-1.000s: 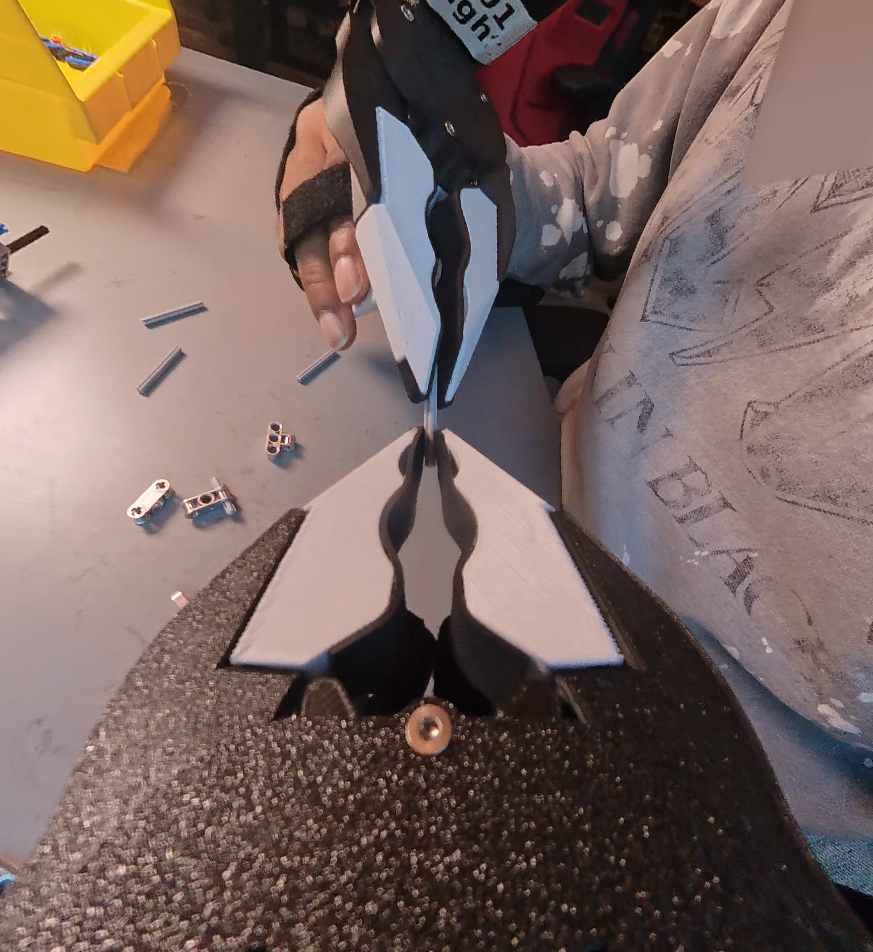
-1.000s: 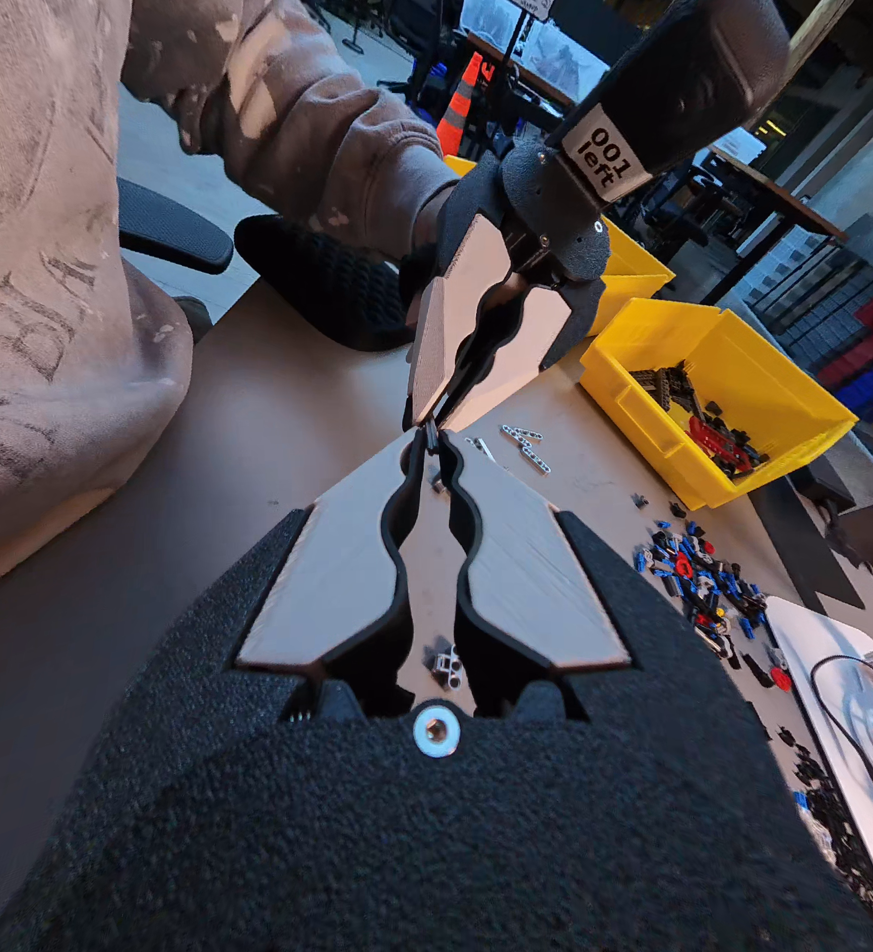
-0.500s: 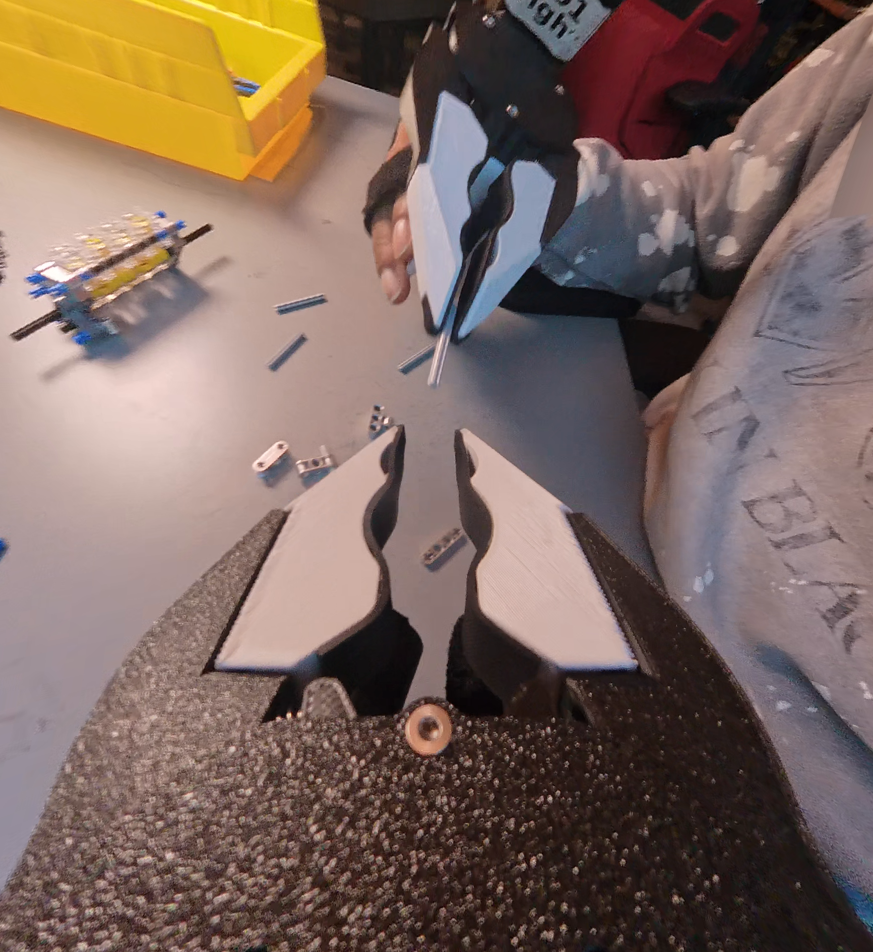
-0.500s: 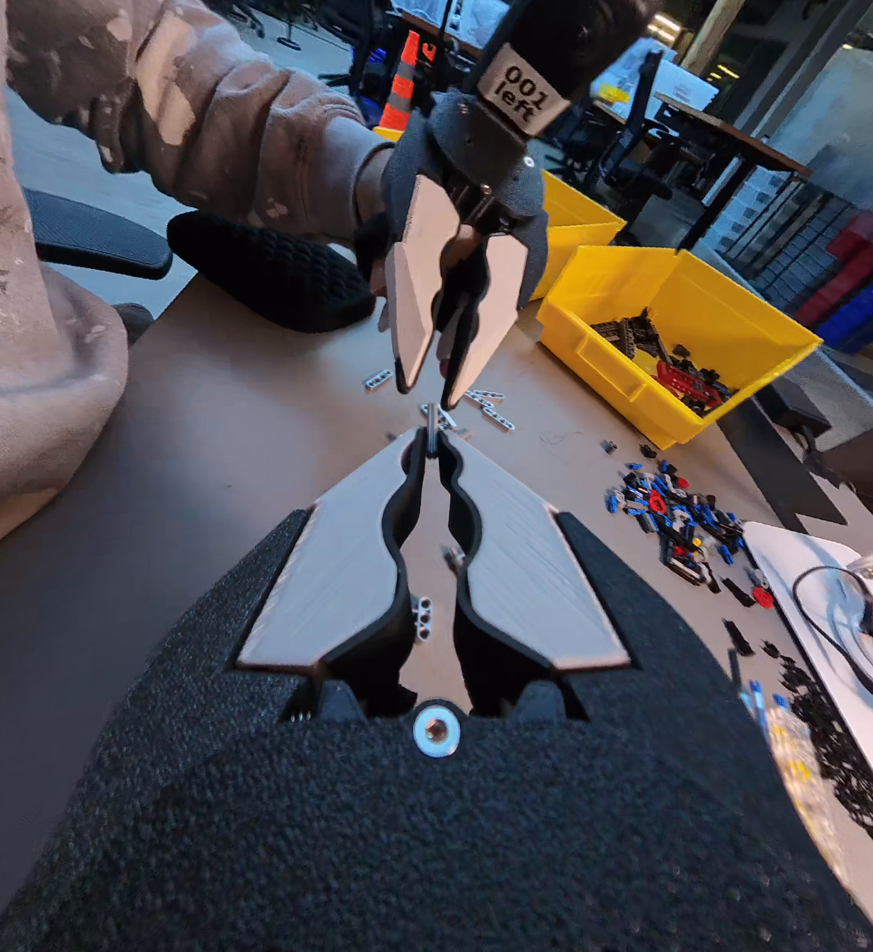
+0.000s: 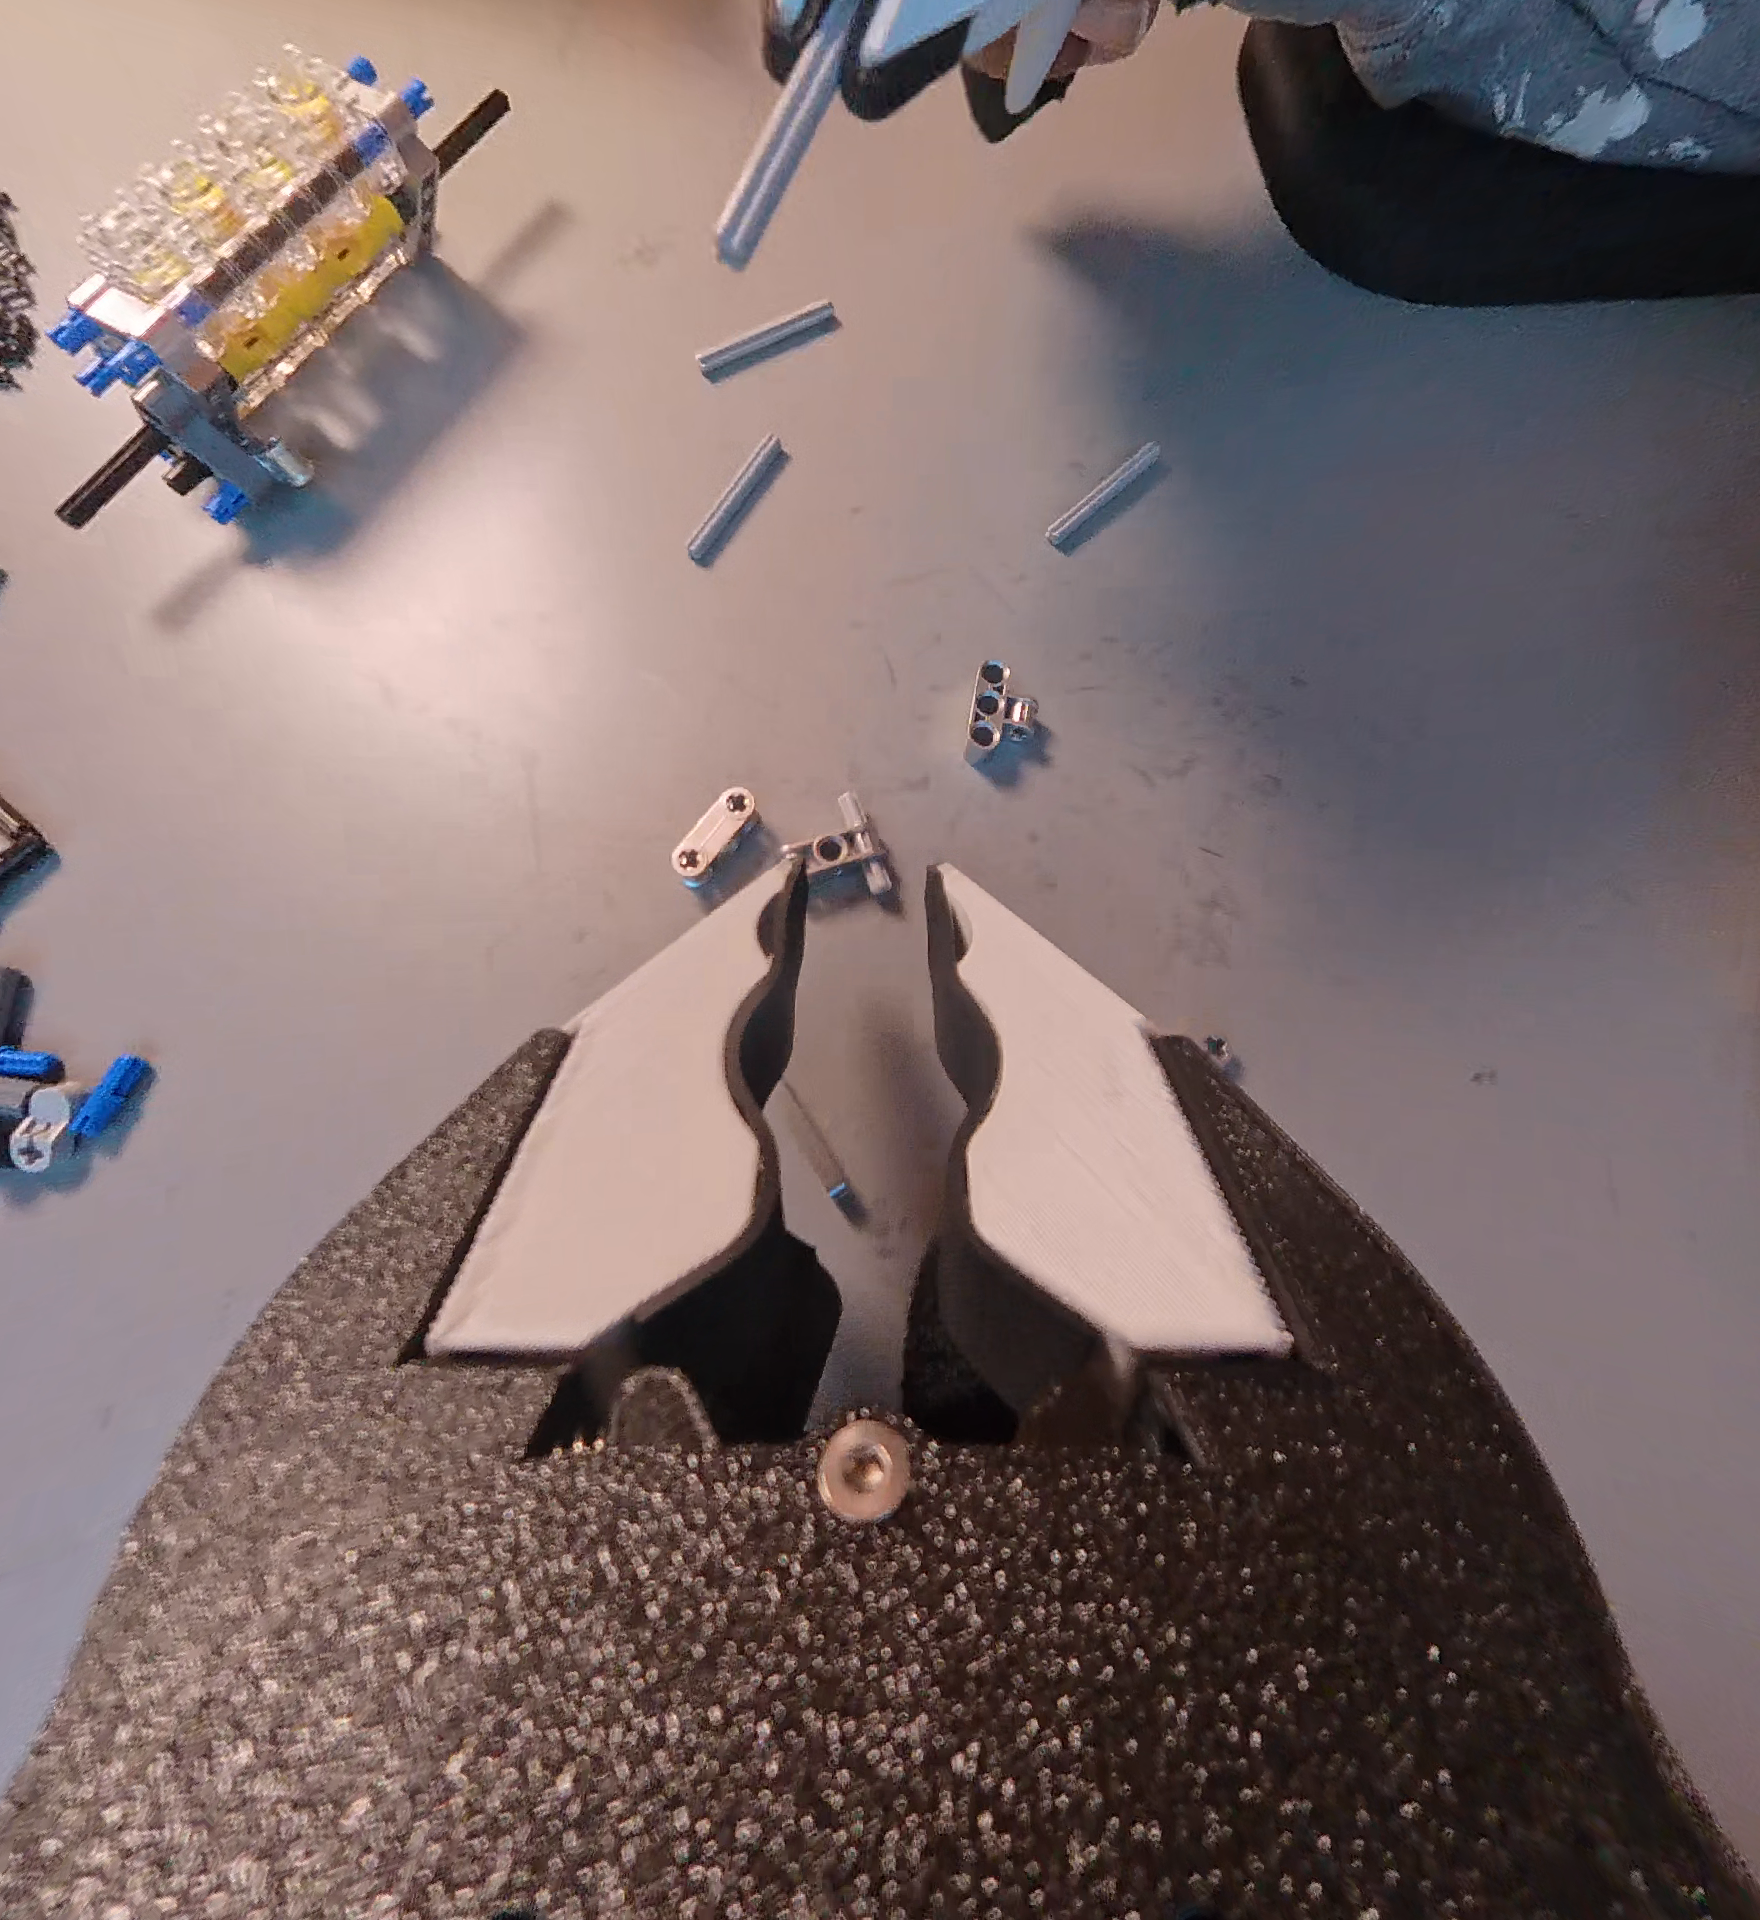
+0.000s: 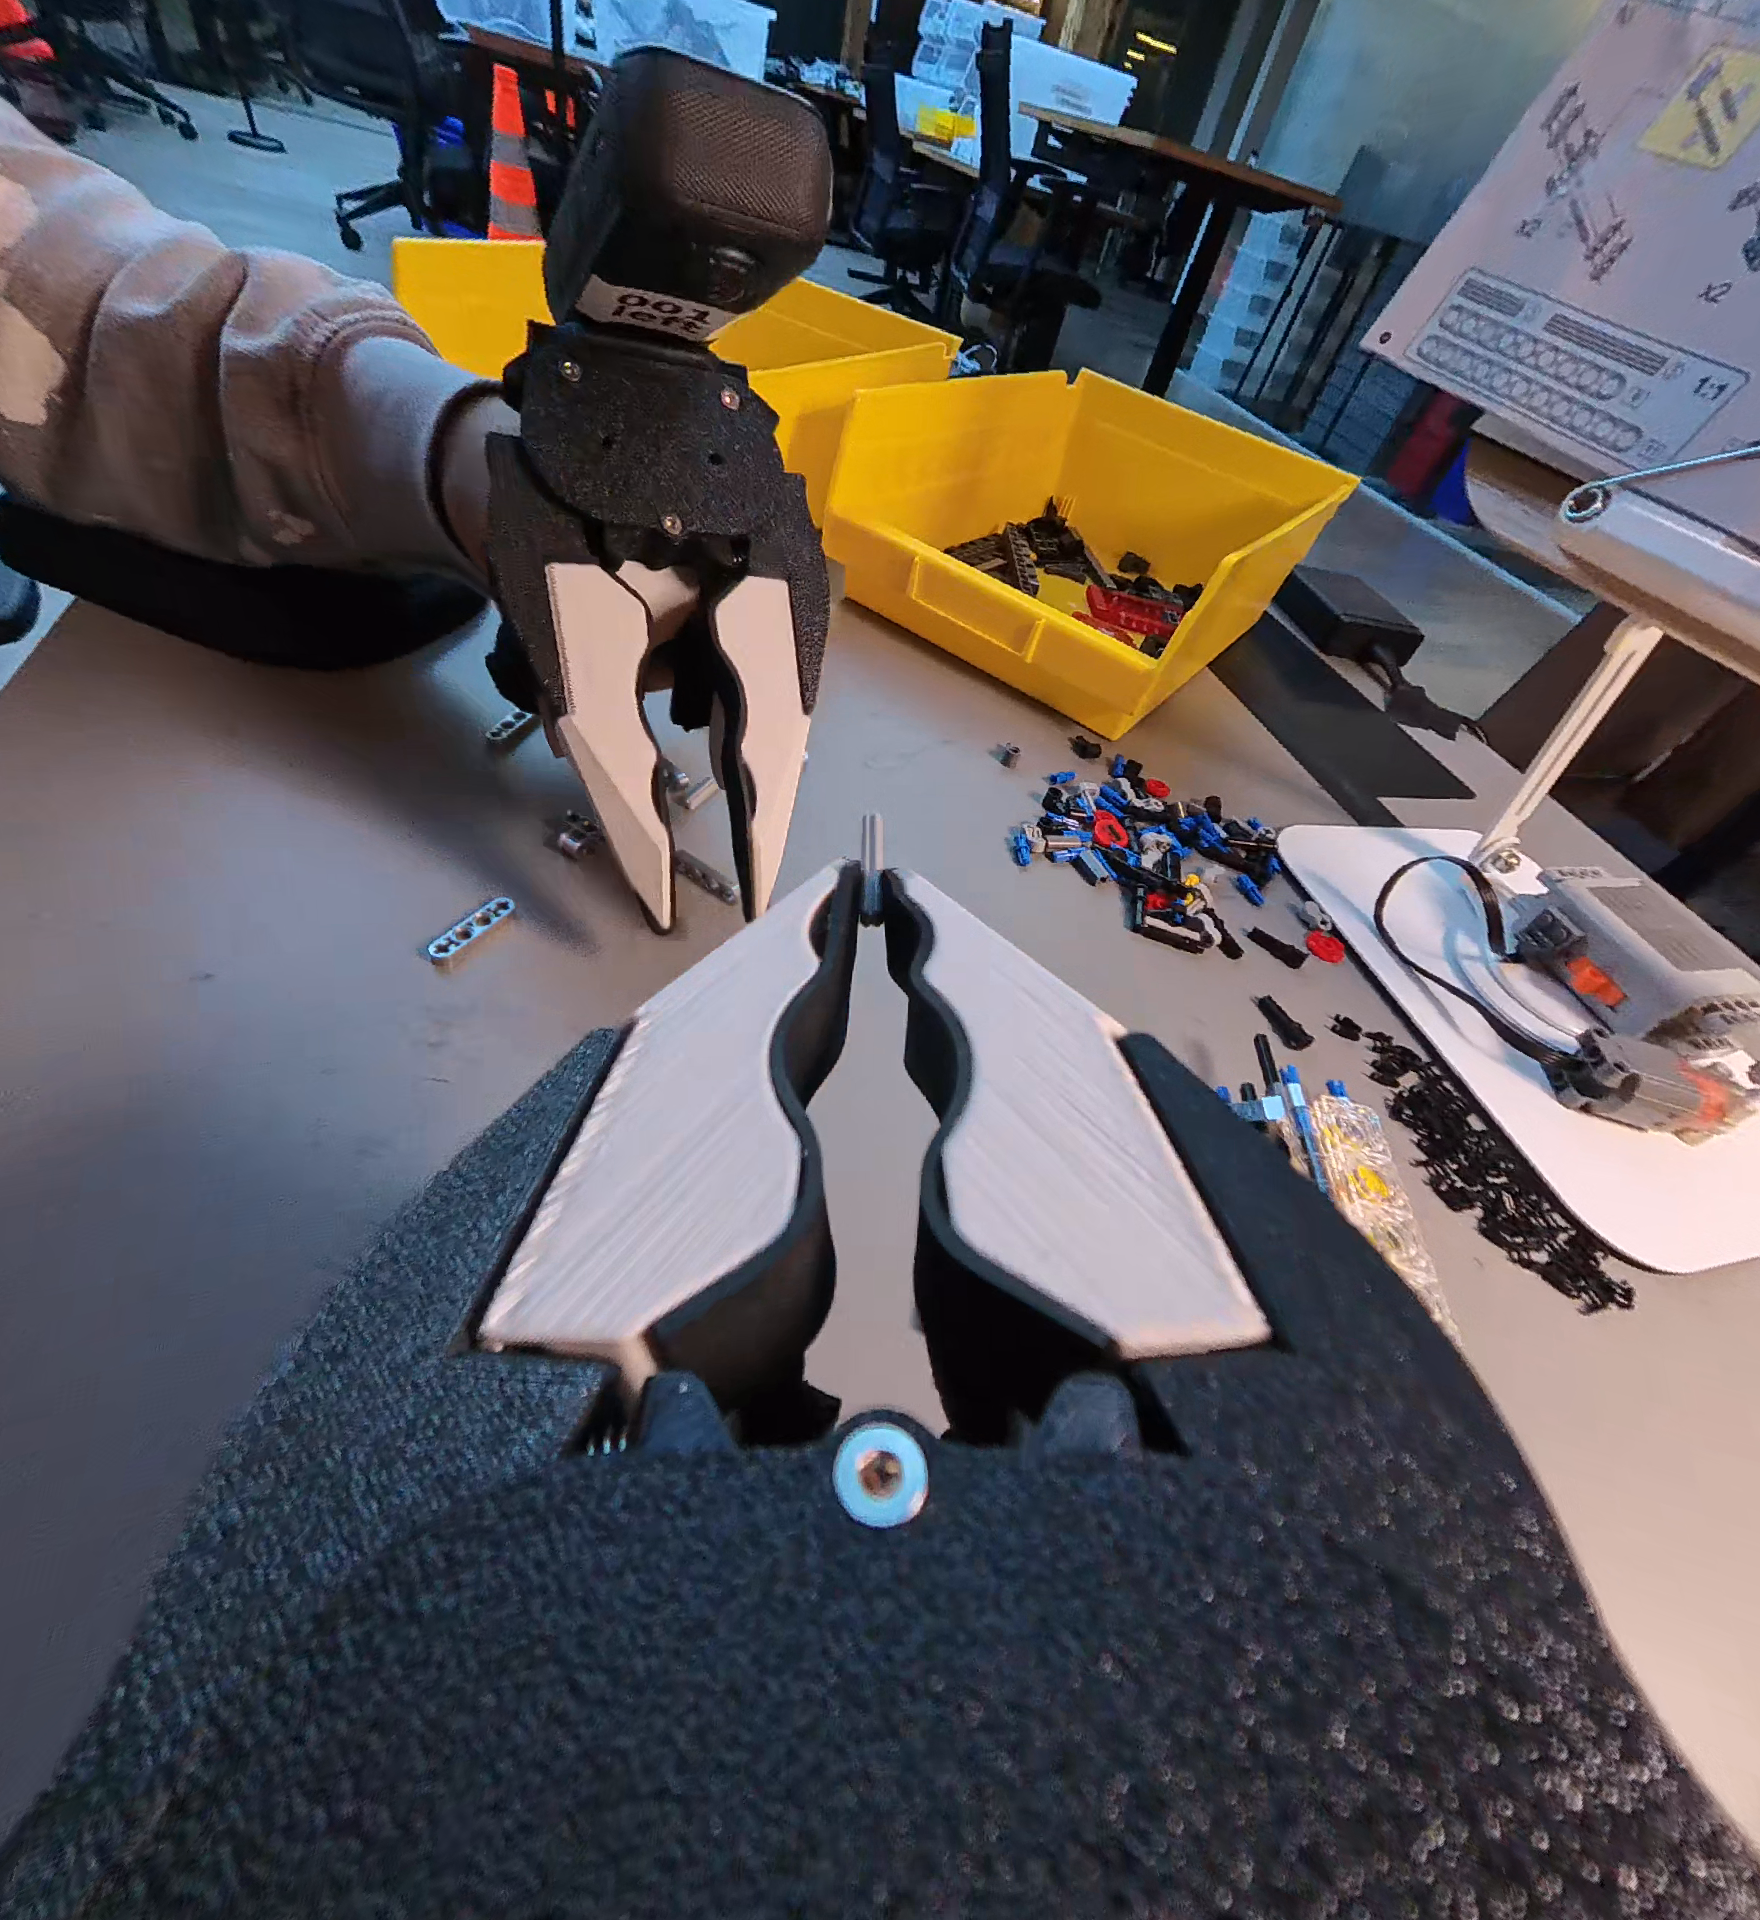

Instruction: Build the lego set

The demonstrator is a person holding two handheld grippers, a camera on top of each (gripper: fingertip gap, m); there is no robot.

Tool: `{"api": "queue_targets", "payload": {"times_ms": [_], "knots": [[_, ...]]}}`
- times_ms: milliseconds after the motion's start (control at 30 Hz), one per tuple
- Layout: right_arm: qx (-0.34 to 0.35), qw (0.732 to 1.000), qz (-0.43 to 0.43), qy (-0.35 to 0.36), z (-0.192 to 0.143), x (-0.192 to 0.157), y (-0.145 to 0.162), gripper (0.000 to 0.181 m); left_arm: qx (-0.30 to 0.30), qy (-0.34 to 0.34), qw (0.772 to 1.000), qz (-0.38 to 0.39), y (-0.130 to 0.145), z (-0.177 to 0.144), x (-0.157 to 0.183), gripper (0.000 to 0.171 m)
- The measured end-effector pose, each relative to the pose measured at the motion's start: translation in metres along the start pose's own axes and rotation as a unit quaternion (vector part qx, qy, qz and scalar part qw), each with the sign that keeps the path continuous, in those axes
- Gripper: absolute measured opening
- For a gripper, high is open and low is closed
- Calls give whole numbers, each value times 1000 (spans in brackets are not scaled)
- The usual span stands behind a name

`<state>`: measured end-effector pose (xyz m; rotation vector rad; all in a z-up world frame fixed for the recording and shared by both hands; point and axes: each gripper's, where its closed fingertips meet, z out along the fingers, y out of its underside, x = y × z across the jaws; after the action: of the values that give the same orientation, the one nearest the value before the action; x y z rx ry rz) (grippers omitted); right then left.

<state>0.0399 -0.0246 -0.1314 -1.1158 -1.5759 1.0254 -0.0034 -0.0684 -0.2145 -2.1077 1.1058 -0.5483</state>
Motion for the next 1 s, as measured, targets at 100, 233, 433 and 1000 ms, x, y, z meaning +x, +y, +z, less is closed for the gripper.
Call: {"api": "queue_targets", "payload": {"times_ms": [100, 233, 433, 1000], "knots": [[-3, 1000, 2, 8, -1, 4, 2, 2, -28, -29, 999, 1, 3, 9, -4, 24], [-9, 1000, 4, 8, 0, 4, 5, 2, -34, -44, 998, 20, 3, 17, -2, 25], [-19, 1000, 3, 7, 2, 3, 9, 2, -53, -46, 997, 31, 7, 19, -2, 15], [-26, 1000, 3, 10, 2, 5, 11, 3, -61, 15, 998, -25, 6, 3, 0, 17]]}}
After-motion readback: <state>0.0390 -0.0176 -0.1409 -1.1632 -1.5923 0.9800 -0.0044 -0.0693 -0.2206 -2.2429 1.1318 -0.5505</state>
